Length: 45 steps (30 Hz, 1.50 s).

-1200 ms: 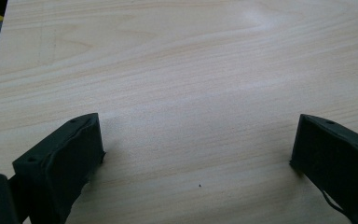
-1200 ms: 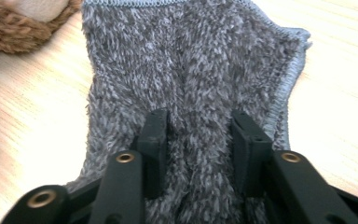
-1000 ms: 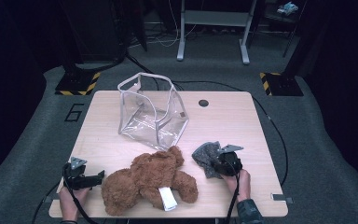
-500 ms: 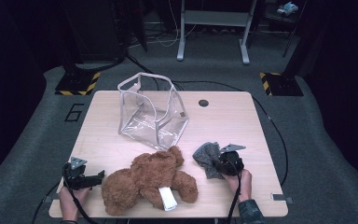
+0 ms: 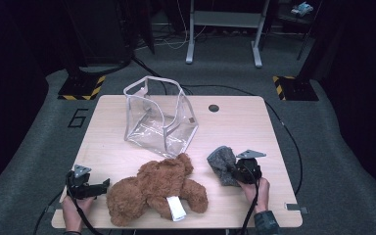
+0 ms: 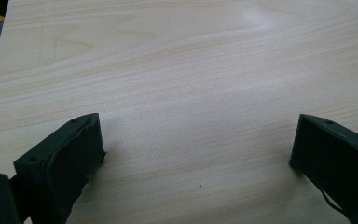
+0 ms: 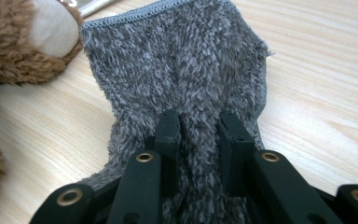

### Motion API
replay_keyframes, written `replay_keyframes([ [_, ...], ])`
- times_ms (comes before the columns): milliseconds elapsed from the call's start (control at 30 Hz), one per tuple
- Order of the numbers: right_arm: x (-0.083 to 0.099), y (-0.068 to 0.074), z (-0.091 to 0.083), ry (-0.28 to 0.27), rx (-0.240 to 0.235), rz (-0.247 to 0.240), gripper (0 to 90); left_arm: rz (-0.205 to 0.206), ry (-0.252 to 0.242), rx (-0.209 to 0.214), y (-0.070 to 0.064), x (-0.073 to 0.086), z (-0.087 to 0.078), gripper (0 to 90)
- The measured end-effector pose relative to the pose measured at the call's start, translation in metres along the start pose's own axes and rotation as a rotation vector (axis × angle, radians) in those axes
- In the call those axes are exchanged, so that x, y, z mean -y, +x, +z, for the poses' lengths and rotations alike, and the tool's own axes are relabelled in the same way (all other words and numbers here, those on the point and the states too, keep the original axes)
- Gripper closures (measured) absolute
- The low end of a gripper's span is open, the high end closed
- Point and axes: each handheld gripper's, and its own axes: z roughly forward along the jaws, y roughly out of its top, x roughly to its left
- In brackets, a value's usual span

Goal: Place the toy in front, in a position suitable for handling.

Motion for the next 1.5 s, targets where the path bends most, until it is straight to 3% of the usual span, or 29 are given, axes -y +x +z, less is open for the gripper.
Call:
replay_keyframes([
  [367,-0.006,-0.011,-0.021,-0.026,0.021,0.009,72.6,0.008,0.007,-0.002,0.001,0.000,0.000,2.0],
  [700,-0.011,-0.033,-0.046,-0.035,0.094,0.033,72.5,0.004,0.005,-0.004,0.001,0.000,0.000,2.3],
  [867,-0.011,-0.037,-0.048,-0.043,0.103,0.044,72.4,0.005,0.005,-0.006,0.000,0.000,-0.001,2.4],
  [1033,-0.009,-0.044,-0.048,-0.014,0.150,0.042,72.4,0.002,0.006,-0.002,0.000,0.000,-0.001,2.6],
  [1500,0.002,-0.080,-0.035,0.018,0.249,0.125,70.5,0.000,0.003,-0.004,0.000,0.000,-0.001,2.8],
])
